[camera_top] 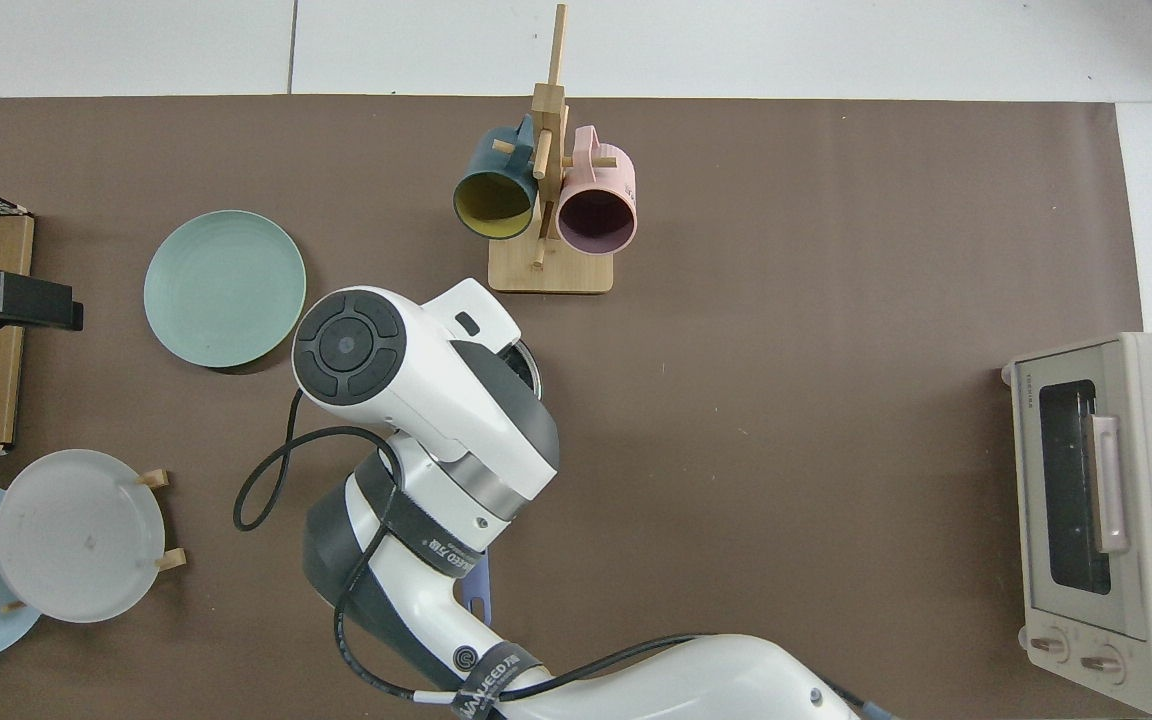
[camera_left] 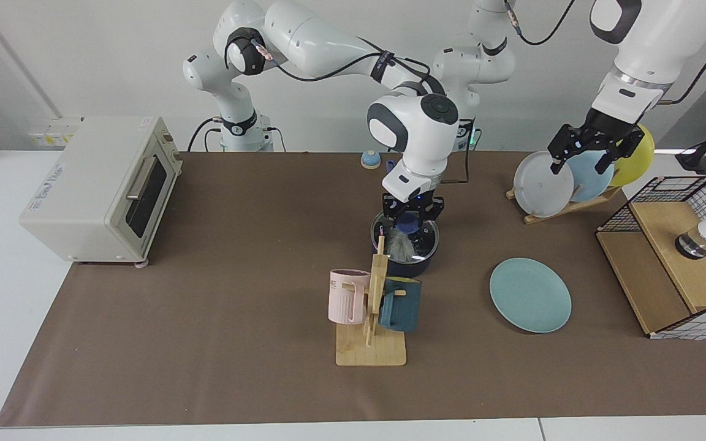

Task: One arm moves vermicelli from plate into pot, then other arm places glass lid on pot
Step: 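Carry the glass lid with the right gripper over the saucepan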

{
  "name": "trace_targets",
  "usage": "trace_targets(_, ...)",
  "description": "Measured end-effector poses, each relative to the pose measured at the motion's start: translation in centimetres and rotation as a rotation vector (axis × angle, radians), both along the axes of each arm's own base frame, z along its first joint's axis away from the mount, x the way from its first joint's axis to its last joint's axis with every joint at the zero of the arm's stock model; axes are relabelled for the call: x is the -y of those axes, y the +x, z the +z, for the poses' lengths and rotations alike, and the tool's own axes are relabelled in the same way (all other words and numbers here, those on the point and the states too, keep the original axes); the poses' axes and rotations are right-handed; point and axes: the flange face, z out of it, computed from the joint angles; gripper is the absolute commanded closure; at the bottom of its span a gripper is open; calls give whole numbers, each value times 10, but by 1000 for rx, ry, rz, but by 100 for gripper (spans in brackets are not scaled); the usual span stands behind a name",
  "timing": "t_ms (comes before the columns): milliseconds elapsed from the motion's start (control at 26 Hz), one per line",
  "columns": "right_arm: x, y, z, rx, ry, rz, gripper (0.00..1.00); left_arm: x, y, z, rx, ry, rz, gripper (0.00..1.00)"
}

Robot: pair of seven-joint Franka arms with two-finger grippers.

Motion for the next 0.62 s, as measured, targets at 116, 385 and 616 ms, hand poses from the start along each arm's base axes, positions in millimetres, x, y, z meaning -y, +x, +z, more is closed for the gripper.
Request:
trace_targets(116, 0, 0, 0, 3, 2, 0, 34, 0, 0, 0, 0, 0, 0, 0)
trace_targets(385, 0, 1, 2, 7, 6, 0, 1, 0, 0, 0, 0, 0, 0, 0)
trace_targets(616, 0, 1, 3, 9, 7, 0, 1, 0, 0, 0, 0, 0, 0, 0)
